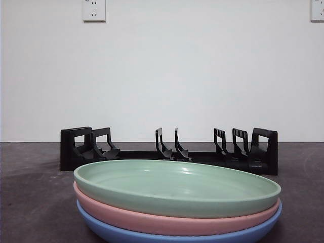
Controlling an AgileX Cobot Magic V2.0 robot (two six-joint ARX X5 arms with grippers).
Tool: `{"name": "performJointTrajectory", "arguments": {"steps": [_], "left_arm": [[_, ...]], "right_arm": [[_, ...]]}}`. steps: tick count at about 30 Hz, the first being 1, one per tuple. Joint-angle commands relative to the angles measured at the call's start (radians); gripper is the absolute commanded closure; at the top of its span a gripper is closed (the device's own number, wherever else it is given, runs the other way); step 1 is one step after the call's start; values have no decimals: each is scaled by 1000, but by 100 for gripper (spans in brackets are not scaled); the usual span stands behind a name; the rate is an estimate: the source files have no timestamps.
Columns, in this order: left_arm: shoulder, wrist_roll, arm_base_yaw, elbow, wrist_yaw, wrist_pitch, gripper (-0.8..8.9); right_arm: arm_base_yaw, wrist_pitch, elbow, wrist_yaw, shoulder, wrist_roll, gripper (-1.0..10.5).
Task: Place the plate
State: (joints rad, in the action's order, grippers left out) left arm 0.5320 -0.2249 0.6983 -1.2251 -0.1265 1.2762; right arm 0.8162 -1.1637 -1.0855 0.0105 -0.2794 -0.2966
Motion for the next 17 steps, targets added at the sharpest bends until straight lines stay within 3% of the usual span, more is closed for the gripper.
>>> {"name": "performJointTrajectory", "arguments": {"steps": [1,17], "left_arm": [[2,1,8,-12,5,-20,794],[-14,3,-5,46,7,-75,794]], "right_arm": [[6,7,-6,6,-5,-6,928],[6,11,-7,9,-5,-6,928]]}}
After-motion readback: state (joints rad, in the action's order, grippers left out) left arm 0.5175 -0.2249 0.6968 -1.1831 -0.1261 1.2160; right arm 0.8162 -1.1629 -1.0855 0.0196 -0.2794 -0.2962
